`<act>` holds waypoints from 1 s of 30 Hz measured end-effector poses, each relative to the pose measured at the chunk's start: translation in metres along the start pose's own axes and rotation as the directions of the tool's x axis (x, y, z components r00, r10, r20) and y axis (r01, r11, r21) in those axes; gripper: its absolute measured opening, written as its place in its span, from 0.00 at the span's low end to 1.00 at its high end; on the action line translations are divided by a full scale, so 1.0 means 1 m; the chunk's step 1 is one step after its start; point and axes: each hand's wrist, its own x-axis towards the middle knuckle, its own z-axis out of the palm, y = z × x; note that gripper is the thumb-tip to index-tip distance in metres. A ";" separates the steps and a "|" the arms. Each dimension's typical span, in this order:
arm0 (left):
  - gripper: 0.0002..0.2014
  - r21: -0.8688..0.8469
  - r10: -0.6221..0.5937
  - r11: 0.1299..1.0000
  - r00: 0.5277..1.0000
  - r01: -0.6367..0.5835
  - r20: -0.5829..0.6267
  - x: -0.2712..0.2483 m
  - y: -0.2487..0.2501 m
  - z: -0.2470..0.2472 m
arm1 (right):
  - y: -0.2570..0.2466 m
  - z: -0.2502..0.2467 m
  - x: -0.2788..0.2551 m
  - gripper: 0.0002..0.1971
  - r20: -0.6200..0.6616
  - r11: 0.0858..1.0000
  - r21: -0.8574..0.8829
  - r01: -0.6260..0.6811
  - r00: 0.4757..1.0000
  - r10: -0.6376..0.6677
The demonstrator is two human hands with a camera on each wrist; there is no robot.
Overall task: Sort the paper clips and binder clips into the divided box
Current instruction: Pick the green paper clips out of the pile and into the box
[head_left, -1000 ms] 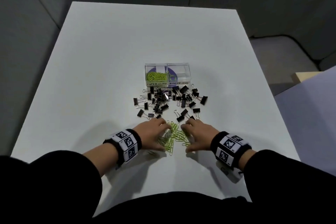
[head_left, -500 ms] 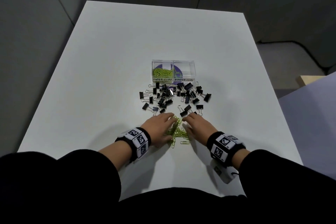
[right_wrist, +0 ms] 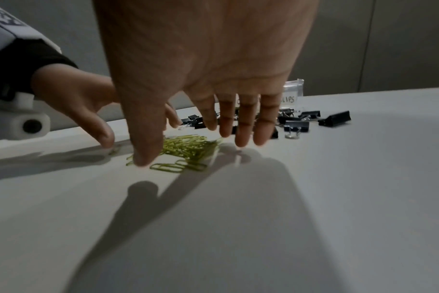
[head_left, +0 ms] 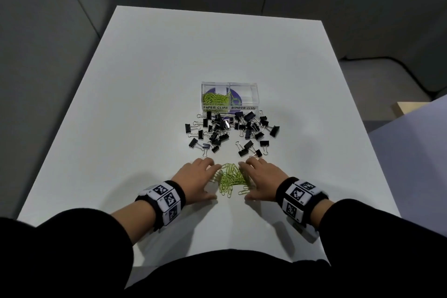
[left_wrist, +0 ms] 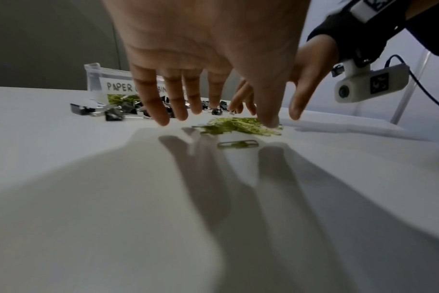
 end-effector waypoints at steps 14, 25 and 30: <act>0.31 -0.350 -0.201 0.919 0.979 0.179 -0.029 0.009 0.010 0.002 | -0.012 0.004 0.016 0.36 -0.042 0.977 0.189 -0.102 0.993 0.112; 0.28 -0.286 -0.222 0.935 0.975 0.210 -0.011 0.023 0.027 0.002 | -0.020 0.005 0.021 0.34 -0.016 0.977 0.174 -0.122 0.992 0.127; 0.28 -0.274 -0.196 0.945 0.980 0.181 -0.029 0.020 0.022 0.004 | -0.020 0.007 0.021 0.36 -0.024 0.978 0.182 -0.105 0.993 0.112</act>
